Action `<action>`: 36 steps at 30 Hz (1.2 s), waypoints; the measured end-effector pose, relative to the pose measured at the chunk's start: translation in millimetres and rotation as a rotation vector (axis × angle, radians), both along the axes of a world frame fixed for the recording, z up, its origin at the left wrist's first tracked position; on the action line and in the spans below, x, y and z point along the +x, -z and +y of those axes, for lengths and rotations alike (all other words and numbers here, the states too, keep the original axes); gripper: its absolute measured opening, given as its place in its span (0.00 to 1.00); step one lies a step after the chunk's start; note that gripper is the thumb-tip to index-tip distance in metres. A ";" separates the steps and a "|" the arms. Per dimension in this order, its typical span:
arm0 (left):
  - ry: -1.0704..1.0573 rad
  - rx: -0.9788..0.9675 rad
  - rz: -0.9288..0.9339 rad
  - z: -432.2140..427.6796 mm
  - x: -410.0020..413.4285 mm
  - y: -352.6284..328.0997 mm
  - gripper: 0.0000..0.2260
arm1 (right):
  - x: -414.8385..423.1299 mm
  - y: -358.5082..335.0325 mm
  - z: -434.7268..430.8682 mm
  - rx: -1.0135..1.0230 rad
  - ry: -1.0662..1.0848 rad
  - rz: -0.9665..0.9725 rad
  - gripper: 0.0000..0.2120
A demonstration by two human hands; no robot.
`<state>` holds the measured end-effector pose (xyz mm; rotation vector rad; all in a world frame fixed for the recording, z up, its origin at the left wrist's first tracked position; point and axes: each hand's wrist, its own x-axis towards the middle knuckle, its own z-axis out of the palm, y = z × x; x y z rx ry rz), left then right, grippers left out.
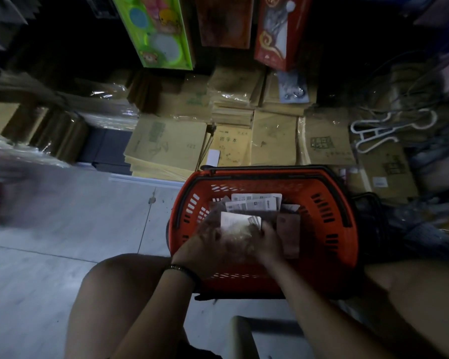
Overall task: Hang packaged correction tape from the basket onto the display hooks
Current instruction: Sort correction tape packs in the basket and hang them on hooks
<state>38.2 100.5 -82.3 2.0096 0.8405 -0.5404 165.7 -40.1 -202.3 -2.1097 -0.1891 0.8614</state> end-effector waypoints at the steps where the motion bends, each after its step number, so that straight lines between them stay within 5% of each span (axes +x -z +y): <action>1: 0.002 0.015 -0.015 -2.3 1.3 -4.2 0.40 | 3.0 -9.3 -1.5 0.024 0.039 -0.003 0.10; 4: 0.030 0.111 -0.006 -7.7 1.6 -8.0 0.53 | 13.5 -42.2 -4.3 0.117 0.088 0.009 0.09; 10: 0.139 0.277 -0.182 -27.1 7.1 -29.3 0.53 | 11.3 -116.0 -13.9 0.362 0.062 0.143 0.06; 13: 0.127 0.335 -0.284 -37.4 4.8 -38.4 0.53 | 2.4 -150.3 -25.7 0.384 0.032 0.122 0.20; 22: -0.136 0.045 -0.414 -58.7 -10.9 -60.2 0.52 | -18.6 -197.7 -54.4 0.614 0.054 0.566 0.17; 25: -0.206 -0.143 -0.486 -61.3 -15.7 -70.0 0.41 | -18.5 -209.2 -57.5 0.607 -0.137 0.366 0.24; 28: -0.306 -0.399 -0.525 -63.0 -21.7 -88.3 0.25 | -10.9 -226.3 -58.1 0.395 -0.422 -0.050 0.25; 32: -0.513 -0.779 -0.660 -62.5 -27.8 -109.2 0.34 | -6.6 -259.0 -63.0 0.331 -0.708 -0.215 0.42; 36: -0.493 -0.926 -0.760 -59.1 -26.8 -139.3 0.35 | -15.7 -297.5 -63.4 0.397 -0.732 -0.333 0.43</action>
